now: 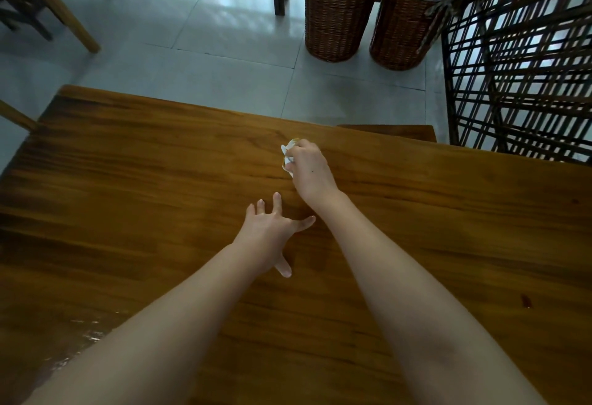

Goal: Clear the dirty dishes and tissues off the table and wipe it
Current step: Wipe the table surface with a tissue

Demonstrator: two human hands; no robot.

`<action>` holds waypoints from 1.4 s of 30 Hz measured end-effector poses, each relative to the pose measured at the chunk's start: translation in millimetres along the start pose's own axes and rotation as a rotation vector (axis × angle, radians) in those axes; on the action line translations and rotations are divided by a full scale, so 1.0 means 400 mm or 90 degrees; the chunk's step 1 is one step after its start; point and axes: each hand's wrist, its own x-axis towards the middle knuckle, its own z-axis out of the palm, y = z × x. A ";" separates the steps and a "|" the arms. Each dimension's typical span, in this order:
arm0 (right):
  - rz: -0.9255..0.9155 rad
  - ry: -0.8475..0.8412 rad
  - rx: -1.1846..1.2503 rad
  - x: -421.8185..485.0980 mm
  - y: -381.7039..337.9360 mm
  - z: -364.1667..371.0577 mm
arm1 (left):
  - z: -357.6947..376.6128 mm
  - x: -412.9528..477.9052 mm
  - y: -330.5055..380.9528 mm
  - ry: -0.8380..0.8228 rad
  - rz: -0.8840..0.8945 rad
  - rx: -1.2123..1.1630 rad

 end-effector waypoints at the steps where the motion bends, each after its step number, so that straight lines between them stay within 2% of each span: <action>1: 0.002 -0.001 0.019 0.001 0.001 0.000 | -0.002 0.000 0.001 0.000 0.001 0.004; 17: 0.029 -0.047 0.071 0.115 -0.051 0.054 | 0.019 0.011 -0.012 0.017 0.013 -0.001; 23: -0.048 -0.125 0.072 0.051 -0.037 0.047 | 0.010 0.000 -0.007 0.020 0.009 -0.001; 30: 0.007 -0.077 0.086 0.008 0.073 -0.028 | 0.007 -0.012 -0.002 0.034 -0.001 -0.026; 34: 0.037 -0.063 0.091 -0.011 0.114 -0.058 | -0.007 -0.018 0.001 0.006 -0.010 -0.022; 42: 0.058 -0.038 0.103 -0.030 0.122 -0.059 | -0.011 -0.026 0.006 0.010 -0.016 -0.012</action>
